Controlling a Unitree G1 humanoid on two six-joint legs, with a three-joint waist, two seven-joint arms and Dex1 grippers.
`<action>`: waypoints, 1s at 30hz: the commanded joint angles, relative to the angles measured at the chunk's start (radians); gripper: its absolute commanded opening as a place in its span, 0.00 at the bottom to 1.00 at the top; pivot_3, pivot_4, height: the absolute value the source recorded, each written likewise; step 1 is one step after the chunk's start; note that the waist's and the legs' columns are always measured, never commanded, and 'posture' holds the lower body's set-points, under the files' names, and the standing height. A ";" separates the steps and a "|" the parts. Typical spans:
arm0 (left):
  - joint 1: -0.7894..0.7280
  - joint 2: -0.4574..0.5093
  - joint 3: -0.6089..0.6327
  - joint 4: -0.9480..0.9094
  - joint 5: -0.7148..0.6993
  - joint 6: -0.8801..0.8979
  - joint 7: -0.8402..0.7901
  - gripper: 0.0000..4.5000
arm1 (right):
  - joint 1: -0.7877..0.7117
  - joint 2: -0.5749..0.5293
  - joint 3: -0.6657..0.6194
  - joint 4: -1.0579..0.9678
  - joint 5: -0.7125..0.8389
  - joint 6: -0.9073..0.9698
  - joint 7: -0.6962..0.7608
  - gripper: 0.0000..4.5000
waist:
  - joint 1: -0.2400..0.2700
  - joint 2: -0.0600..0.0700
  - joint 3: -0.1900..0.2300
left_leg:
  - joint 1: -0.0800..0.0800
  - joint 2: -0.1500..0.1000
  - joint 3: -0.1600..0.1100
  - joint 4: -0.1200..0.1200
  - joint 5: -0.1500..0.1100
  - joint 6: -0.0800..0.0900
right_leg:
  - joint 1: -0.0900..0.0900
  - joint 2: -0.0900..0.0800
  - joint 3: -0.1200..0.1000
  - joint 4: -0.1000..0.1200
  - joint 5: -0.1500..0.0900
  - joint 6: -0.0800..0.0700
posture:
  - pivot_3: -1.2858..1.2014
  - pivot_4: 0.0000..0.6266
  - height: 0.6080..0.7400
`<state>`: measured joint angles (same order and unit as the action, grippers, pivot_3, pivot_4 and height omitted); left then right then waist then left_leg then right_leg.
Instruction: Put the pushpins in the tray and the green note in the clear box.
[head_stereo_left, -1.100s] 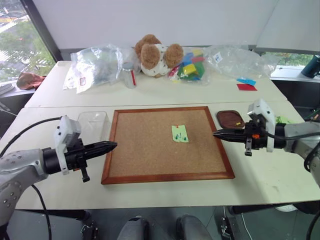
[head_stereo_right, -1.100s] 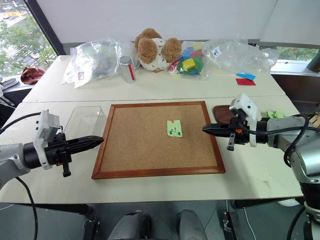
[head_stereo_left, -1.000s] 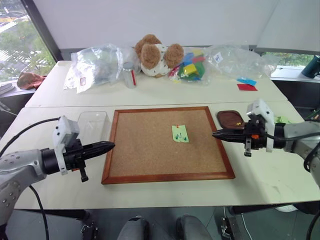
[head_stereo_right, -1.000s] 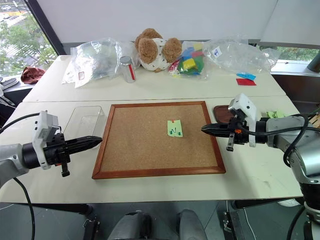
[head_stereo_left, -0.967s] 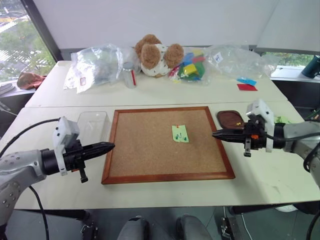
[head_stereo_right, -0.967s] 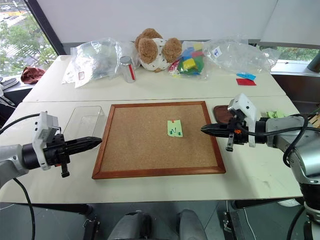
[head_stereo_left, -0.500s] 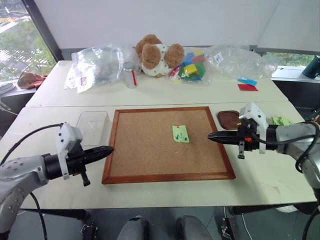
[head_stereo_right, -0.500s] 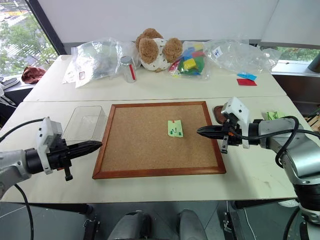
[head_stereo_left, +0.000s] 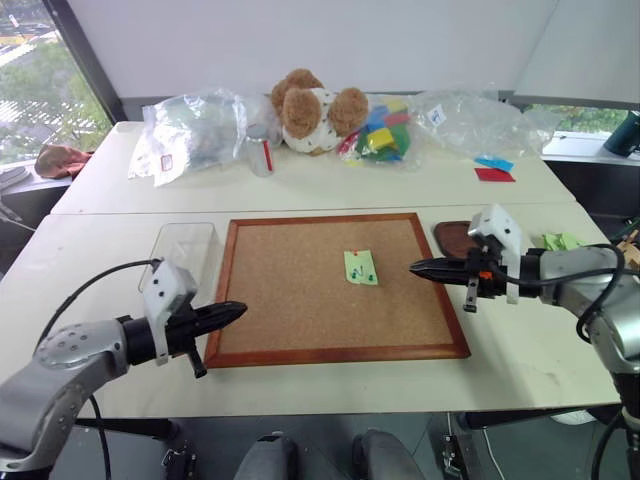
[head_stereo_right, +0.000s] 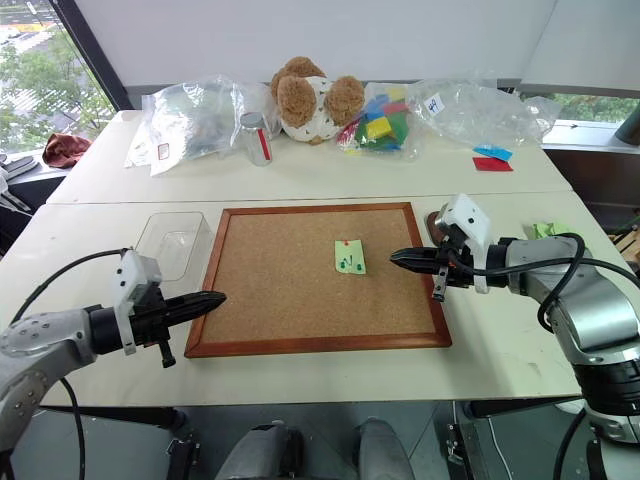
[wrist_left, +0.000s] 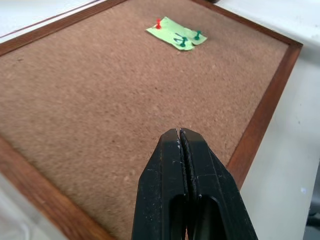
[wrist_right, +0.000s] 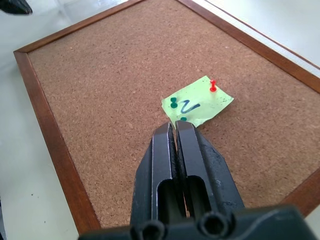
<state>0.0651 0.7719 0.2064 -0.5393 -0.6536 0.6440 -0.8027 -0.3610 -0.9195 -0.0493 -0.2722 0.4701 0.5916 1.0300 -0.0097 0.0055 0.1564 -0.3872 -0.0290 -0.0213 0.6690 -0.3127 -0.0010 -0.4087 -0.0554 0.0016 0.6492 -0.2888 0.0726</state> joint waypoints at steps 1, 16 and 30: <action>-0.014 -0.028 -0.061 0.016 0.058 -0.034 0.027 0.00 | -0.031 0.016 0.007 -0.010 -0.012 -0.017 -0.009 0.01 | 0.000 0.000 0.000 | 0.000 0.000 0.000 0.000 0.000 0.000 | 0.000 0.000 0.000 0.000 0.000 0.000 | 0.52 0.24 1.00; -0.202 -0.245 -0.347 0.313 0.327 -0.141 0.133 0.00 | -0.266 0.185 0.203 0.125 -0.164 0.079 -0.142 0.01 | -0.001 0.000 0.000 | 0.000 0.000 0.000 0.002 0.003 -0.005 | 0.000 0.001 0.000 0.002 0.000 0.000 | 0.52 0.24 1.00; -0.226 -0.286 -0.352 0.360 0.377 -0.158 0.153 0.00 | -0.433 0.398 0.330 0.467 -0.331 -0.004 -0.208 0.68 | 0.001 -0.001 -0.001 | -0.001 0.000 -0.001 0.013 0.001 -0.001 | 0.001 0.001 -0.001 0.008 0.001 0.001 | 0.52 0.24 1.00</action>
<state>-0.1666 0.4878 -0.1426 -0.2105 -0.3028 0.4737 -0.6694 -0.7664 -0.5342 0.2985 0.1754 0.1494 0.6132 0.8292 -0.0087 0.0049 0.1557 -0.3884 -0.0291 -0.0228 0.6821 -0.3121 -0.0019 -0.4076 -0.0547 0.0006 0.6575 -0.2880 0.0740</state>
